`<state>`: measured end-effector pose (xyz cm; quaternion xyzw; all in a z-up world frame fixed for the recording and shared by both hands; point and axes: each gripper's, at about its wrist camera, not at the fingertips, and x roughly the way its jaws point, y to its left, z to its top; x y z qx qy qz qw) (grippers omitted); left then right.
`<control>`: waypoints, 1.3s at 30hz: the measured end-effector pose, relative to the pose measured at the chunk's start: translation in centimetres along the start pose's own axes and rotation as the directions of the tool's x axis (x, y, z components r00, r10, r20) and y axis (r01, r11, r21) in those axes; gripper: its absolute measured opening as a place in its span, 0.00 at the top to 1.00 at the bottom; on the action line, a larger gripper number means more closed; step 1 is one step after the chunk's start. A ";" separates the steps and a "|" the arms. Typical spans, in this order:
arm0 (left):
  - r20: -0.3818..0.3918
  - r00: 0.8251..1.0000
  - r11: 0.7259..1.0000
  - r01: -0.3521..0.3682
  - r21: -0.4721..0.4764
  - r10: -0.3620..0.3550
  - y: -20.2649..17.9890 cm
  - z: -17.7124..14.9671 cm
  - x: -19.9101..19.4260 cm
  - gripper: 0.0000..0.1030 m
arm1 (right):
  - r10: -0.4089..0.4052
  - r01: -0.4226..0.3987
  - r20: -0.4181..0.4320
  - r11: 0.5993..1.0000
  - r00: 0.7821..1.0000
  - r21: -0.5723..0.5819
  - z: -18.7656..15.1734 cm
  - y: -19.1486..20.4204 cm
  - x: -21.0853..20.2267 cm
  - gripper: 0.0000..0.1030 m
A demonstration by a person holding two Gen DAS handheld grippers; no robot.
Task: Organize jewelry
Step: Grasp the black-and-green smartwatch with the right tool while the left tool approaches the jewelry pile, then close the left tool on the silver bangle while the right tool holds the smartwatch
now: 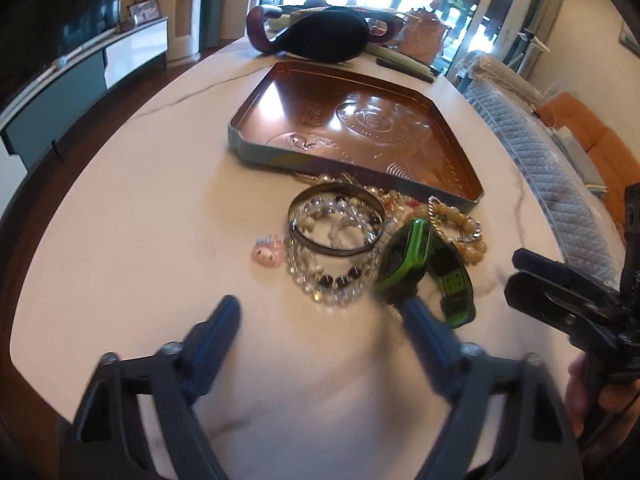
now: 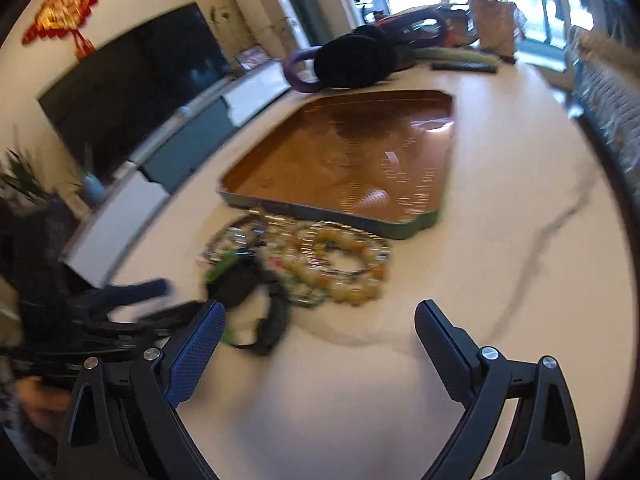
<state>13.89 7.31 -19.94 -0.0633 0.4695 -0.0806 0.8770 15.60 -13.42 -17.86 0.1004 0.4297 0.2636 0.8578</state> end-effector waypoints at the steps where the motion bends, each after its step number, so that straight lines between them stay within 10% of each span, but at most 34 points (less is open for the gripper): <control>1: 0.000 1.000 1.000 -0.018 0.014 0.018 -0.1 0.1 0.1 0.33 | 0.003 -0.003 -0.009 1.000 1.000 -0.006 -0.1 0.1 0.3 0.12; 5: 0.016 0.999 0.997 -0.039 0.062 0.039 -0.1 0.4 0.4 0.48 | 0.036 -0.037 -0.050 0.999 0.998 -0.024 -0.6 0.6 1.5 0.55; 16: 0.034 0.996 0.997 0.079 -0.013 -0.079 1.5 1.9 1.1 0.75 | 0.040 -0.045 -0.086 0.997 0.995 -0.056 -0.5 1.4 3.1 0.89; 20: 0.078 0.990 0.993 0.115 0.000 -0.115 1.3 1.2 0.7 0.96 | -0.018 0.016 -0.030 0.996 0.999 -0.093 -0.9 1.0 1.4 0.90; 39: 0.086 0.976 0.978 0.204 -0.038 -0.201 4.2 -0.4 0.1 0.95 | -0.172 0.176 0.056 0.981 0.983 -0.083 -1.9 -1.5 -0.2 0.91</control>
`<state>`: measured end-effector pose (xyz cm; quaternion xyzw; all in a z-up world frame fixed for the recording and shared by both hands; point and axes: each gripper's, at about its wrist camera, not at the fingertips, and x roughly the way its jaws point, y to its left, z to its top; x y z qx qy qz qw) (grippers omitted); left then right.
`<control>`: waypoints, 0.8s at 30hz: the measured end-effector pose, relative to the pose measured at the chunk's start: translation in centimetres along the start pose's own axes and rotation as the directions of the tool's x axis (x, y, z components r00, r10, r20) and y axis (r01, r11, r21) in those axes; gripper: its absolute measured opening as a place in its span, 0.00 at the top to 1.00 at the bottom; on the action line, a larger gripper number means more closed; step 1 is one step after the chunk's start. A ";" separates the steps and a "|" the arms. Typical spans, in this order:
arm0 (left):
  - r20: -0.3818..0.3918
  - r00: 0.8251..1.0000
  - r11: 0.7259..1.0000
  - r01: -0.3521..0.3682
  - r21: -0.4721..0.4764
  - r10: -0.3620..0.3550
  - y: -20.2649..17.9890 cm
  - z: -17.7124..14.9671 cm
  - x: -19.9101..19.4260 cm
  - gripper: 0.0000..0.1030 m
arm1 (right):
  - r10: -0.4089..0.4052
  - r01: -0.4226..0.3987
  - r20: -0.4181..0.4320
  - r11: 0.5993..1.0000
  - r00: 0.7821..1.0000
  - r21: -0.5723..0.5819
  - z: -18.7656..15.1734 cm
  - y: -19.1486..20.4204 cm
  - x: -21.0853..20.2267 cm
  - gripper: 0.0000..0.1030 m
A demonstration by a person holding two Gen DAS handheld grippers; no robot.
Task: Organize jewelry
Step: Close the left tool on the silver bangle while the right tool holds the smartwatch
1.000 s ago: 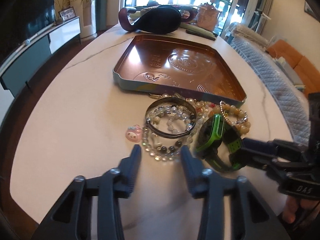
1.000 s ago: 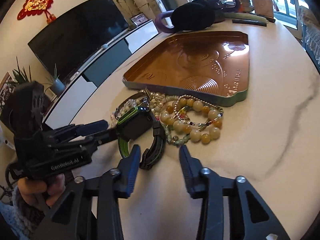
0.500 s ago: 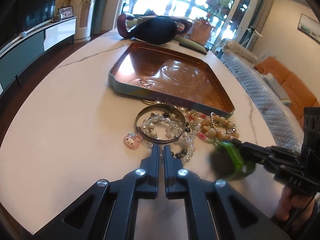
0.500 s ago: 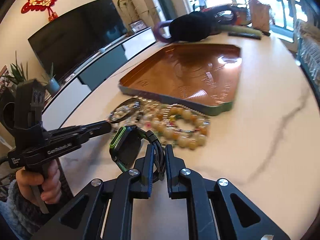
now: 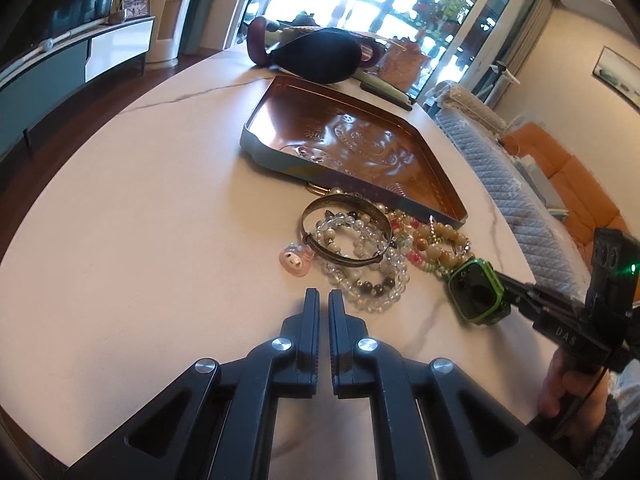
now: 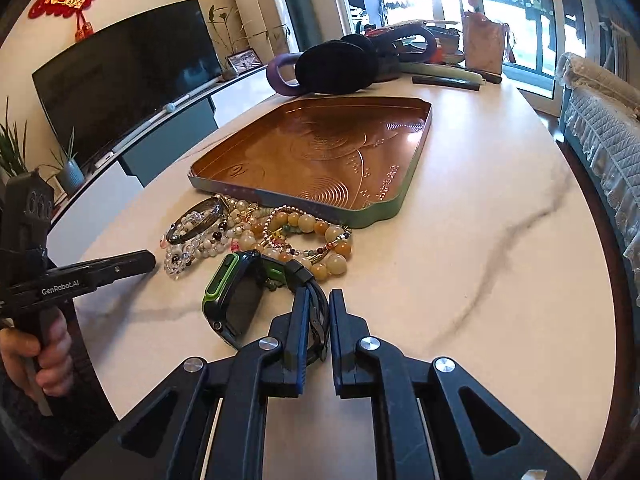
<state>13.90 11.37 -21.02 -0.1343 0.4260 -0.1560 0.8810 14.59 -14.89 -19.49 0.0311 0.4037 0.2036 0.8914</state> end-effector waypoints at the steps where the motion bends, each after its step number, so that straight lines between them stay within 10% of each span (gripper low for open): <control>1: -0.007 1.000 1.000 -0.015 0.018 0.015 -0.3 0.0 -0.1 0.94 | 0.003 -0.003 -0.002 1.000 1.000 0.005 0.0 -0.1 0.1 0.91; 9: 0.083 0.996 0.970 -0.052 0.237 0.033 -4.6 0.7 -1.4 0.55 | 0.034 -0.034 -0.016 0.998 0.999 0.047 -0.1 -0.8 0.3 0.84; 24: 0.068 0.997 0.957 0.002 0.290 -0.022 -4.8 1.2 1.6 0.76 | 0.074 -0.072 -0.025 0.995 0.997 0.076 -0.1 -1.3 0.5 0.83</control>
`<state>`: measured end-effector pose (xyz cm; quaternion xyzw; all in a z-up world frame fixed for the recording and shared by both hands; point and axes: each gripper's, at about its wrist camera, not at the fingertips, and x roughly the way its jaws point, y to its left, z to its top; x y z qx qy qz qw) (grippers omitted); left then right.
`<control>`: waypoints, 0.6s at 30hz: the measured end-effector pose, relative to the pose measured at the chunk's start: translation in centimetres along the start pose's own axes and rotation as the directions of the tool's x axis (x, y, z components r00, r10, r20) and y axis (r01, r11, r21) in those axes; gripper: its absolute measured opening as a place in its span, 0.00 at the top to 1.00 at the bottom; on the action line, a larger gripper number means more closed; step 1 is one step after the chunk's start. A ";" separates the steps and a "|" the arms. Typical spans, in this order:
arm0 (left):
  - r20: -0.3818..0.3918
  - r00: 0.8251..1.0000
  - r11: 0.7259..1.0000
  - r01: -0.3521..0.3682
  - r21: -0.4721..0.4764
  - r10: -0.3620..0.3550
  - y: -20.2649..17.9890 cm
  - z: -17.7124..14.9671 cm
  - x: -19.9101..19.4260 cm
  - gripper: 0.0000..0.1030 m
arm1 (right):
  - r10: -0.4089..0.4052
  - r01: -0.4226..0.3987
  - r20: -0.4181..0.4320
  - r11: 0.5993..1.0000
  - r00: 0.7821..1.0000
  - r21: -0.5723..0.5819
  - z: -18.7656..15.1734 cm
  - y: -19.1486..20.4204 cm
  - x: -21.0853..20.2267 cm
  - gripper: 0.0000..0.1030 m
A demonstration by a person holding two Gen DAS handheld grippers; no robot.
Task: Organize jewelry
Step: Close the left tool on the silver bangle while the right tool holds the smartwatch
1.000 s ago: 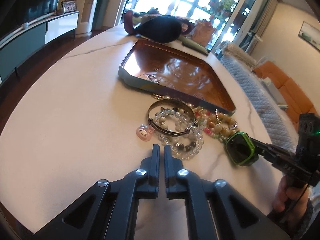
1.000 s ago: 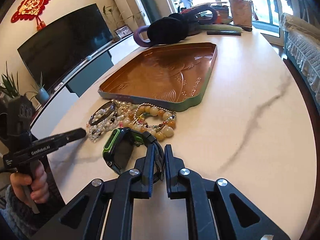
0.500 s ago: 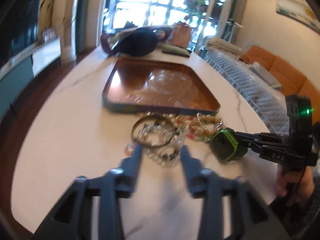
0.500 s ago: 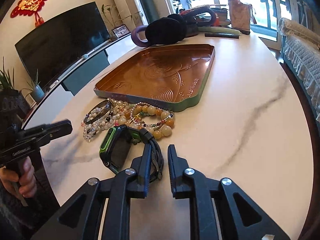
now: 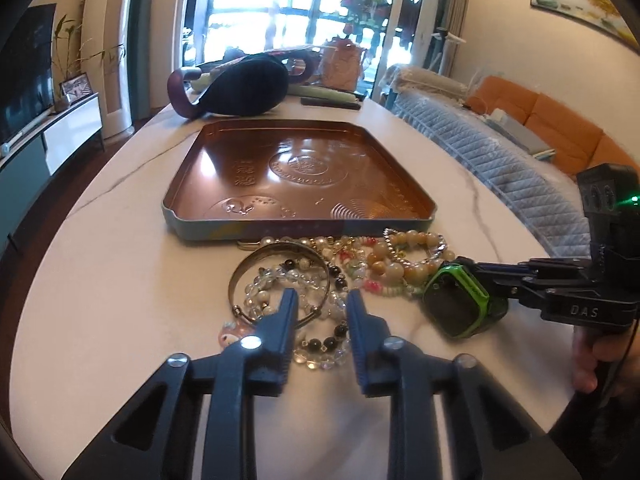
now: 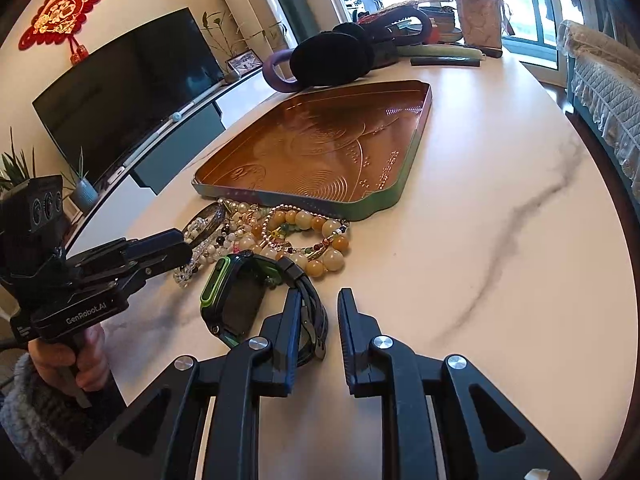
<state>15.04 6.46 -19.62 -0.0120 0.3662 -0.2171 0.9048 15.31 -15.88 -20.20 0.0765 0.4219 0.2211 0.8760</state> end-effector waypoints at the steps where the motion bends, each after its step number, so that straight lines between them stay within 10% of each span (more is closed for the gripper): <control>1: 0.007 1.000 1.000 0.009 0.003 -0.009 0.0 0.0 -0.2 0.77 | 0.000 0.000 -0.001 1.000 1.000 0.000 0.0 0.0 0.0 0.83; 15: -0.041 0.993 0.991 -0.107 0.085 0.111 -0.8 -0.6 0.7 0.84 | -0.102 0.100 -0.004 0.982 0.995 -0.160 -0.3 3.0 0.5 0.67; 18: -0.055 0.992 0.991 -0.107 0.079 0.111 -1.0 -0.7 0.9 0.94 | -0.145 0.143 0.003 0.974 0.989 -0.173 -0.3 3.1 0.6 0.88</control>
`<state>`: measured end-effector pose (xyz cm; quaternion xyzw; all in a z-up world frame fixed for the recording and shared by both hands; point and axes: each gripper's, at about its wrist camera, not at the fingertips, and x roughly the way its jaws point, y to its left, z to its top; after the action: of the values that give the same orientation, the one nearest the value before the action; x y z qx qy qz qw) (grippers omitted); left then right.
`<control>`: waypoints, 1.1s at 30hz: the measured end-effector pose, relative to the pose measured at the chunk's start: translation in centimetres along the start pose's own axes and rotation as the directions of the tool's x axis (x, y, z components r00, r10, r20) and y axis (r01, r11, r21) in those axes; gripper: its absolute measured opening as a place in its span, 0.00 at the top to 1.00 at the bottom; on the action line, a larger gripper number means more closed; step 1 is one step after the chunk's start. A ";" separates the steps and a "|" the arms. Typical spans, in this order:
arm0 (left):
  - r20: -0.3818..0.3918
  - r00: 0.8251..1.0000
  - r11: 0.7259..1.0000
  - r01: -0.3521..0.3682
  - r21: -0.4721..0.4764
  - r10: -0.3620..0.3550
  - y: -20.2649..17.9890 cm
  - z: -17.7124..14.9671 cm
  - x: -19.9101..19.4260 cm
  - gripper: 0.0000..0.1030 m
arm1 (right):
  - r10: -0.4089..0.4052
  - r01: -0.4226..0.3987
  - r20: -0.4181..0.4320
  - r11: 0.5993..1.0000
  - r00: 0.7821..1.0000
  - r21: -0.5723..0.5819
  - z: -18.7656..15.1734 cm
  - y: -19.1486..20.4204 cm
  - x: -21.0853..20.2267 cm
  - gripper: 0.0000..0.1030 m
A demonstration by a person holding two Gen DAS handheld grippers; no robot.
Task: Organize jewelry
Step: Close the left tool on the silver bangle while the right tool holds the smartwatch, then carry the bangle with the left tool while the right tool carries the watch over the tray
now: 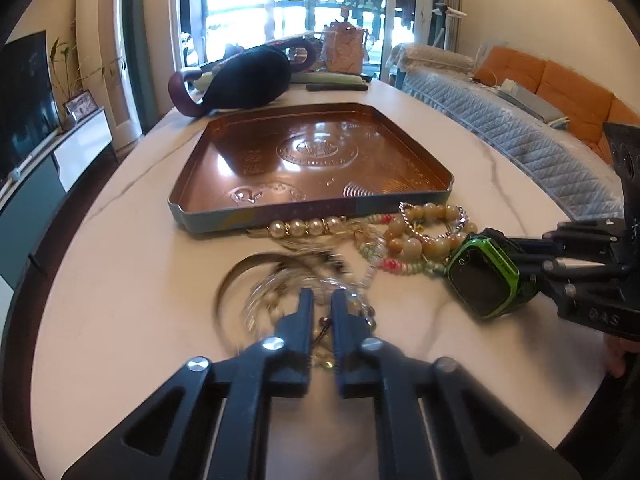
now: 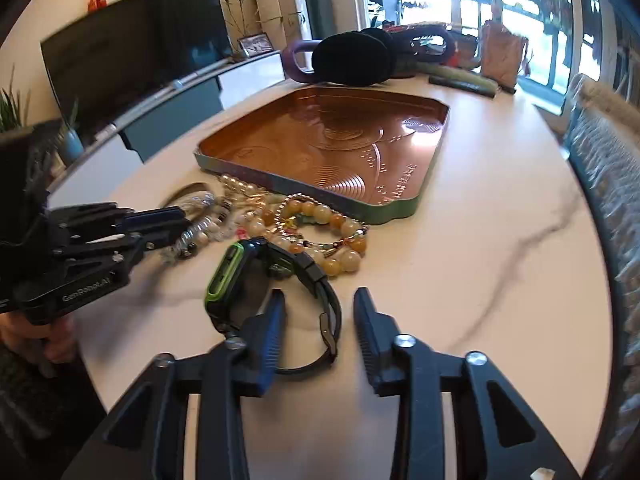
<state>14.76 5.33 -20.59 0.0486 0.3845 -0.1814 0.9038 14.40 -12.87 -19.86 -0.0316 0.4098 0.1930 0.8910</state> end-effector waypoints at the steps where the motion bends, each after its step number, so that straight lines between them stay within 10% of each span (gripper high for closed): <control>1: -0.001 1.000 1.000 0.010 -0.008 -0.010 0.1 0.0 0.0 0.94 | 0.005 -0.005 0.002 1.000 1.000 0.009 0.0 -0.2 0.0 0.89; 10: 0.018 0.998 0.993 0.054 -0.102 -0.052 0.7 0.3 -2.4 0.94 | 0.007 -0.014 0.062 0.993 0.998 0.117 -0.3 -2.2 -1.1 0.91; 33: 0.086 0.992 0.977 -0.077 -0.197 0.096 -1.1 5.4 -7.5 0.94 | -0.021 0.010 0.105 0.994 0.994 0.110 1.4 -1.5 -4.5 0.91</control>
<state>13.27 5.24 -11.39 -0.0314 0.3543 -0.1057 0.9286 13.32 -15.32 -15.74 0.0241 0.3718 0.1648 0.9133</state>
